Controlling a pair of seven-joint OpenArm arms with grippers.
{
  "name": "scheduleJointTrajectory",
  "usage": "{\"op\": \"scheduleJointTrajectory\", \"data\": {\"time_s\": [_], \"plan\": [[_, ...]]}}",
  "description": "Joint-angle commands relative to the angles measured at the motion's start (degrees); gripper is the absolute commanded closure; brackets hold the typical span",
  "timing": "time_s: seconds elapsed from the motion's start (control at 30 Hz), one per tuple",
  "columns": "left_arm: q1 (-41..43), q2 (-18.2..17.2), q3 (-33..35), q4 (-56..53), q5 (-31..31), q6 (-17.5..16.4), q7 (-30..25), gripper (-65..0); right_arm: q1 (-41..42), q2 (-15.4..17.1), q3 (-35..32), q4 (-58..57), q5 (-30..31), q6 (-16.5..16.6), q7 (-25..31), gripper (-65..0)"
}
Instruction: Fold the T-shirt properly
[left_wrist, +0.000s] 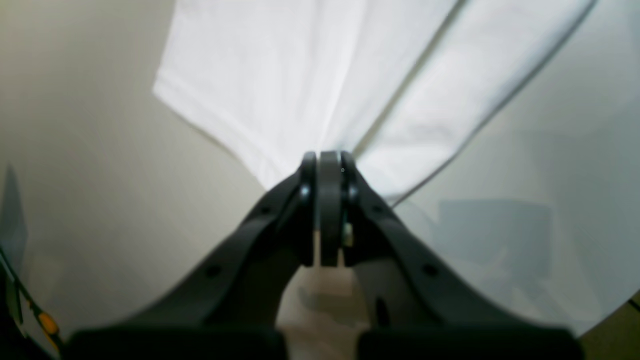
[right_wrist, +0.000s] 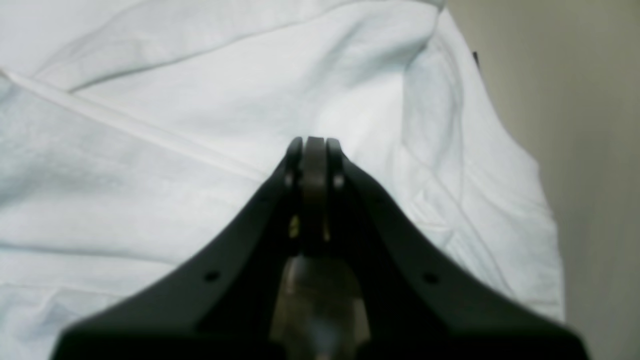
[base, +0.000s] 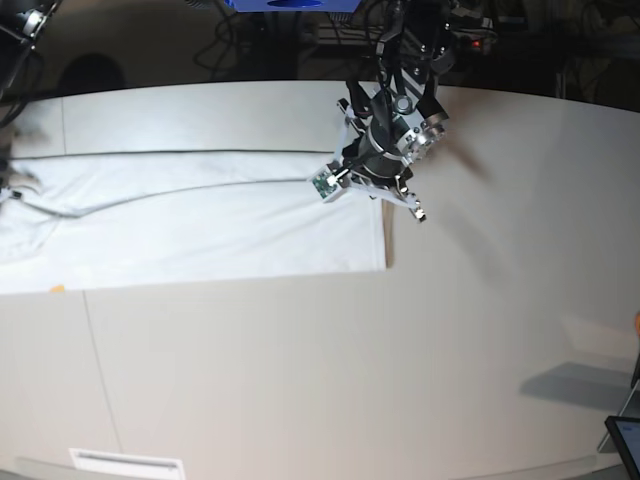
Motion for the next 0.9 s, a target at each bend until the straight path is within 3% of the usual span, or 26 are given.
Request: {"op": "scheduleJointTrajectory", "data": {"time_s": [0.0,0.23,0.53,0.6,0.7,0.8,0.87], "plan": [[0.3,-0.7,0.0,1.1,0.4,0.4,-0.2,0.0,-0.3,0.5,-0.2,-0.2,-2.1,-0.5,-3.8,-1.6],[0.4,-5.3,-0.1,1.2,0.4,0.4,-0.2,0.0,-0.3,-0.4,-0.2,-0.1,-2.1,-0.5,-3.9,-1.6],[0.2,-6.7,-0.2,1.3,0.3,0.4,-0.2,-0.5,-0.3,-0.7,-0.2,-0.1,-2.1,-0.6,-3.9,-1.7],[0.0,-6.5,-0.5,1.3,0.3,0.4,-0.2,-7.1,-0.3,-0.7,-0.1,0.0,-2.1,-0.6,-3.9,-1.7],[-0.9,-6.1,-0.2,1.4,0.2,0.4,-0.2,-25.4,-0.3,-0.7,0.4,0.0,-2.1,-0.6,-3.9,-2.0],[-1.6,-4.3,-0.6,1.4,0.2,0.4,-0.1,-42.8,-0.3,-0.7,0.5,0.0,-2.1,-0.6,-3.9,-7.4],[-1.8,-3.6,-0.4,1.5,0.3,0.4,-0.1,-48.4,-0.3,-0.7,0.5,1.0,-2.1,-0.6,-3.9,-13.3]]}}
